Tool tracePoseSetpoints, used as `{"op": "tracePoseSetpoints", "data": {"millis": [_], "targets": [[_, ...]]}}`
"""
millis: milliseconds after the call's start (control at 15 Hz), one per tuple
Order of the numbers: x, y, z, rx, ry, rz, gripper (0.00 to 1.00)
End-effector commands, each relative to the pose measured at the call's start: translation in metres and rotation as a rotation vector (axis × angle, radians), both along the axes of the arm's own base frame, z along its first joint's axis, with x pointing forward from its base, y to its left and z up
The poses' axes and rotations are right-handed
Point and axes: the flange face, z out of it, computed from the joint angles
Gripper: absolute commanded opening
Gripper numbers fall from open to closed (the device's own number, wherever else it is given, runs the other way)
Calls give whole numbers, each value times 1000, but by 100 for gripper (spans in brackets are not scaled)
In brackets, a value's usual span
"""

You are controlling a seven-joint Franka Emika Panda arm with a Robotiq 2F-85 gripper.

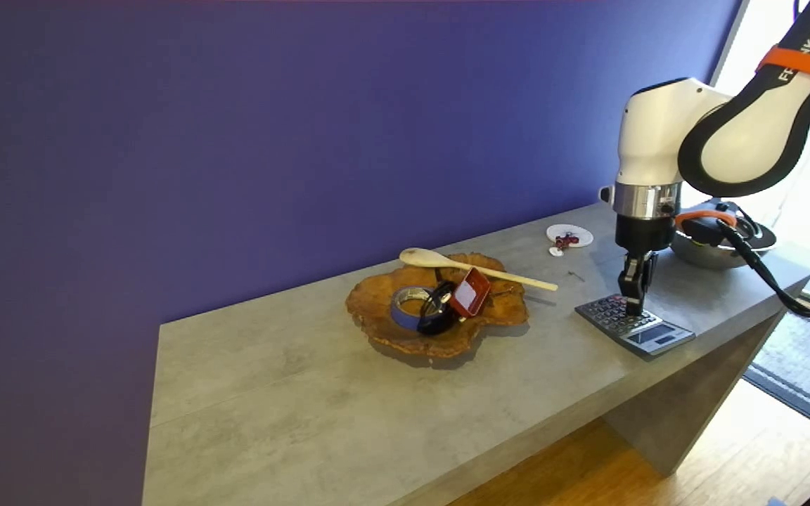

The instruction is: Press the formula 4 + 1 = on the calculator

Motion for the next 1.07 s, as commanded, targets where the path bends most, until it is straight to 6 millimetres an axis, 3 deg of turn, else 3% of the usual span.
{"op": "tracePoseSetpoints", "data": {"millis": [0, 1000], "targets": [[4, -1, -16, -30, 19, -5, 0], [-2, -5, -37, 9, 2, -45, 0]]}}
